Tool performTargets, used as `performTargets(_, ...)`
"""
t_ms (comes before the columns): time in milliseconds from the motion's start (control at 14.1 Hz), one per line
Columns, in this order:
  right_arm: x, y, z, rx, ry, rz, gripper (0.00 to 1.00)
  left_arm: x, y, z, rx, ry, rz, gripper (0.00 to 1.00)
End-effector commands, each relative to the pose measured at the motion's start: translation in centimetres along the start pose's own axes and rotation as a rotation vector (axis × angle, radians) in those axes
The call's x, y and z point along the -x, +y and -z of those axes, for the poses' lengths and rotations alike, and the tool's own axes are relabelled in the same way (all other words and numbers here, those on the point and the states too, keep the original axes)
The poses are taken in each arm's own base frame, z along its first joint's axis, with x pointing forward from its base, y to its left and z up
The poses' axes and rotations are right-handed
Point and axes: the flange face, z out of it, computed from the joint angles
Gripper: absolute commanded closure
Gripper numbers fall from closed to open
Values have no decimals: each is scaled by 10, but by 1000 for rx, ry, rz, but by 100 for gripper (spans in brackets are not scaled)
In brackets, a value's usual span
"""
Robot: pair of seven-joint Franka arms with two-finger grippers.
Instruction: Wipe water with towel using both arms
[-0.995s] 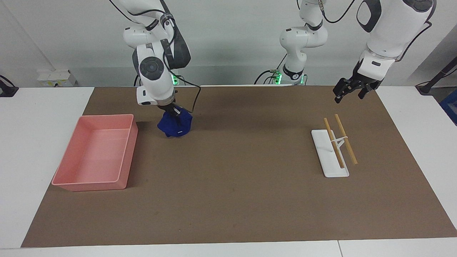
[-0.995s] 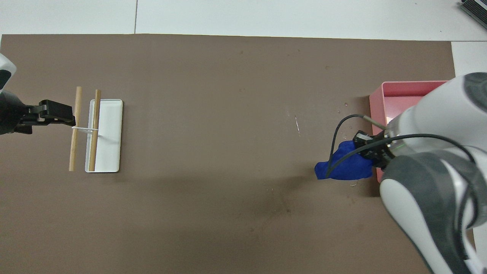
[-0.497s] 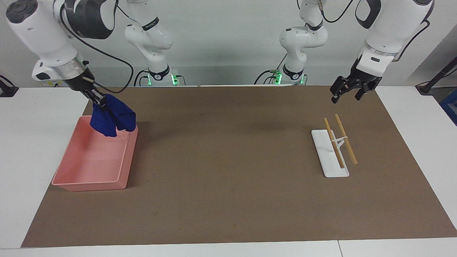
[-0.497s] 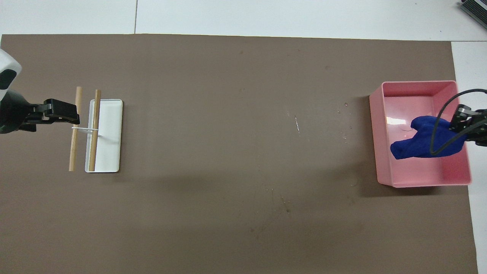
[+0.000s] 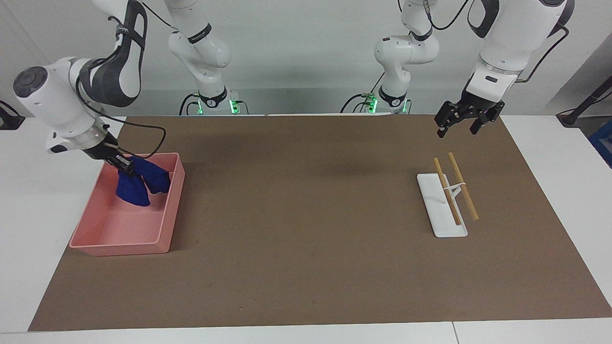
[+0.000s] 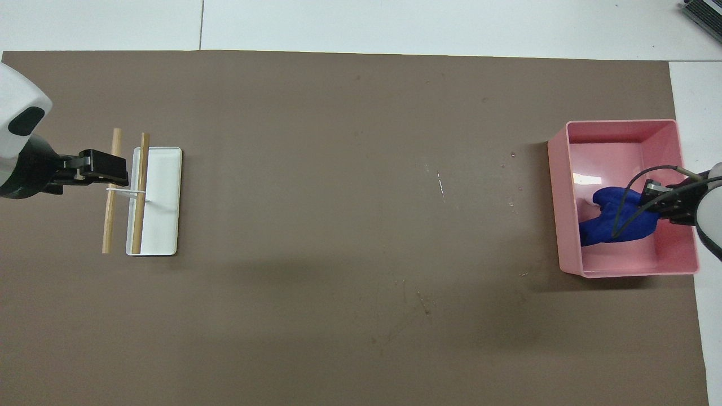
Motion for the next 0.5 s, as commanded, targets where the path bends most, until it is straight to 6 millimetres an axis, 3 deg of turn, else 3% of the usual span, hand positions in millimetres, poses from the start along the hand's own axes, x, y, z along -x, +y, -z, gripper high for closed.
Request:
performTargets(0,10,7,-5,7,4,39,14,6,3,3,-19,8,-21,0)
performTargets(142,11,-1,16,7,26,97,0,7,1,4,-30,7,-19,0)
performTargets(426,40,-57,77,15,100,206,0,8,2,3,-34,5,-23,0)
